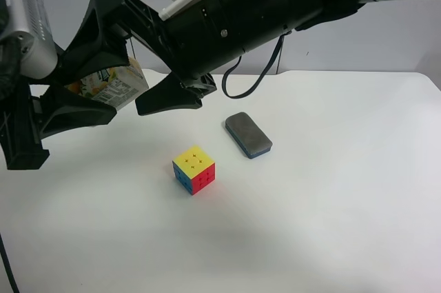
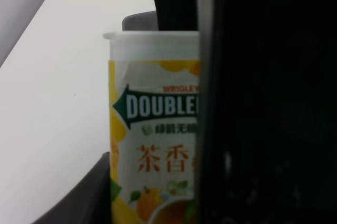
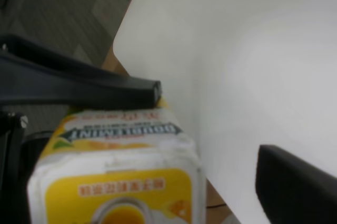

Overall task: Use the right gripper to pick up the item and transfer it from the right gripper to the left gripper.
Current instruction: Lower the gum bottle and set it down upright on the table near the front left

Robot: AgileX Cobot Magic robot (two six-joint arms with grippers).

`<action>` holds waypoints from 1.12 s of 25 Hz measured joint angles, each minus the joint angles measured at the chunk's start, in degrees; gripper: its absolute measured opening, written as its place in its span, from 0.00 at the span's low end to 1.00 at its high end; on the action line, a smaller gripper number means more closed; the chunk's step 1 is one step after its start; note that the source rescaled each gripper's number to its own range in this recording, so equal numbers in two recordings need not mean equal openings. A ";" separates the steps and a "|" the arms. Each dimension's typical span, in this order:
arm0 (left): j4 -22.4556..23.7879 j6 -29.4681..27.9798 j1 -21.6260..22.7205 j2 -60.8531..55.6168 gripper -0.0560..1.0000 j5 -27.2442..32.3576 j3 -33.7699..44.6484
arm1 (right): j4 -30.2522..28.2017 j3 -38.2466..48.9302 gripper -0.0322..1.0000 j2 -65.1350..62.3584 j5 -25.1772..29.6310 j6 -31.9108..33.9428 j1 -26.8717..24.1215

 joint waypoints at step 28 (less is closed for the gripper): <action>-0.12 0.19 -0.09 0.19 0.05 0.33 0.00 | -8.10 0.00 1.00 -4.89 9.41 5.58 0.15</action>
